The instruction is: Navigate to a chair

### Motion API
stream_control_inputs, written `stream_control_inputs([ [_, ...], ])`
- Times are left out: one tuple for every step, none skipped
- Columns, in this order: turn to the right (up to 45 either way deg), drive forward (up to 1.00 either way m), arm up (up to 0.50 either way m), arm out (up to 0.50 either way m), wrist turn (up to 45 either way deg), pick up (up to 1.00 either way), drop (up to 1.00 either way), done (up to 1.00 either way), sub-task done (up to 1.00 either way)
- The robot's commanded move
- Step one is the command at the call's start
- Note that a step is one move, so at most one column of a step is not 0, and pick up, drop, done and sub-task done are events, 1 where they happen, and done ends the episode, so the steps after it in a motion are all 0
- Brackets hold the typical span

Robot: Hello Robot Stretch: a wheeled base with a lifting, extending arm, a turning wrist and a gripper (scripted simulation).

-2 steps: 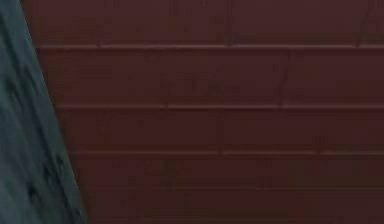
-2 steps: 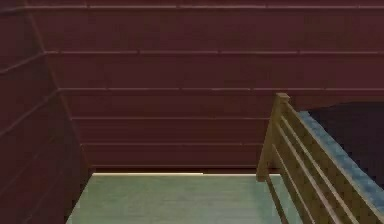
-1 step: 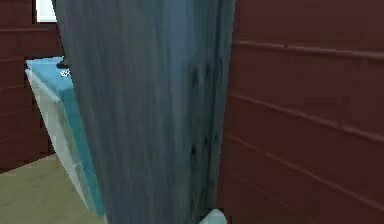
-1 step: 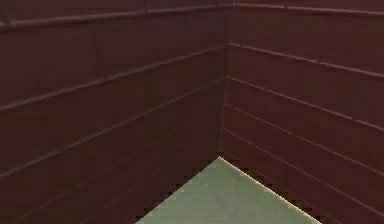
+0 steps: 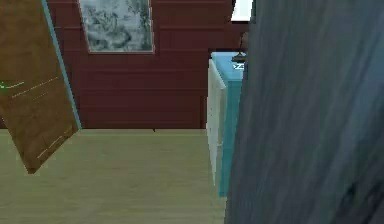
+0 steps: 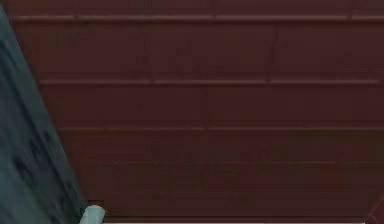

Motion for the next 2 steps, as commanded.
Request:
stream_control_inputs([
  [-45.0, 0.0, 0.0, 0.0, 0.0, 0.0, 0.0, 0.0, 0.0],
  [0.0, 0.4, 0.0, 0.0, 0.0, 0.0, 0.0, 0.0, 0.0],
])
